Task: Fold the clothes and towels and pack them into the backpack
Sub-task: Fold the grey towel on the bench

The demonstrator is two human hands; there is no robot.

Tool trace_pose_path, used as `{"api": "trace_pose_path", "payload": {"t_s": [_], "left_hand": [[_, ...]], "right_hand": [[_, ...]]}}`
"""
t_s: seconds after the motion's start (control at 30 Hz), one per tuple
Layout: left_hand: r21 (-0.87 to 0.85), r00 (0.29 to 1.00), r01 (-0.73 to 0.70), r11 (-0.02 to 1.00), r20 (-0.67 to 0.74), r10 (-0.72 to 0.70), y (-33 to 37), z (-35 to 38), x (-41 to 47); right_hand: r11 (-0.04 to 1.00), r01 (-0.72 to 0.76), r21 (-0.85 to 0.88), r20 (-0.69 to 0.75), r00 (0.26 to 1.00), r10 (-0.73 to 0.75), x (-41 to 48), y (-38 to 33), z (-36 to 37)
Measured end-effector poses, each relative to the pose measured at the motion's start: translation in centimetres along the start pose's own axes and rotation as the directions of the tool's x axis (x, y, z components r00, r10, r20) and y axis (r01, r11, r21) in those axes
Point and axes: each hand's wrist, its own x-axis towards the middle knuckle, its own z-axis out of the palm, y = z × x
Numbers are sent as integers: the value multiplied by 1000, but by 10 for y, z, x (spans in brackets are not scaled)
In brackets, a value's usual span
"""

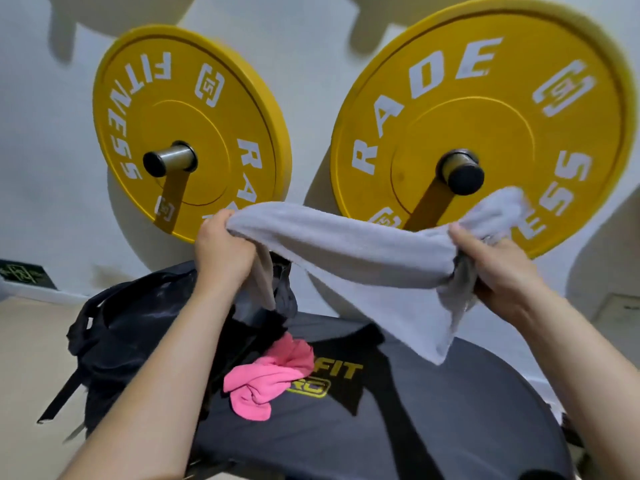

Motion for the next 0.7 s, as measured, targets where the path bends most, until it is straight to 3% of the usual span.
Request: {"api": "trace_pose_path", "payload": {"t_s": [0.07, 0.13, 0.23, 0.3, 0.33, 0.37, 0.4, 0.47, 0.53, 0.6, 0.67, 0.7], "left_hand": [[3, 984, -20, 1000, 177, 19, 12, -8, -4], [-15, 894, -67, 998, 444, 66, 15, -9, -15], [-8, 548, -62, 998, 835, 41, 2, -8, -37], [79, 332, -69, 994, 942, -52, -8, -9, -52], [104, 282, -86, 991, 957, -76, -10, -9, -61], [123, 284, -135, 983, 956, -81, -12, -8, -71], [135, 334, -205, 969, 941, -61, -12, -8, -80], [102, 486, -283, 954, 873, 50, -7, -7, -95], [-80, 661, -200, 976, 725, 195, 0, -6, -104], [-280, 808, -98, 955, 537, 240, 3, -3, -112], [-377, 847, 6, 926, 494, 196, 0, 5, -122], [-335, 820, 33, 942, 548, 166, -8, 12, -130]], "right_hand": [[973, -108, -206, 38, 992, 118, -6, 20, -10], [927, -169, -334, 61, 978, 200, -14, 31, -19], [858, -152, -491, 113, 965, 236, -27, 28, -27], [811, -90, -577, 161, 962, 221, -35, 18, -31], [792, -42, -609, 175, 967, 186, -39, 12, -33], [780, 5, -625, 181, 974, 138, -43, 6, -36], [782, 49, -621, 181, 980, 83, -47, 1, -39], [856, 77, -512, 194, 981, 28, -53, -7, -46], [933, 57, -356, 193, 981, 14, -56, -7, -56], [973, 18, -230, 172, 985, 22, -54, 1, -68], [980, -26, -195, 104, 993, 47, -48, 21, -81], [971, -50, -233, 52, 997, 64, -45, 38, -88]]}}
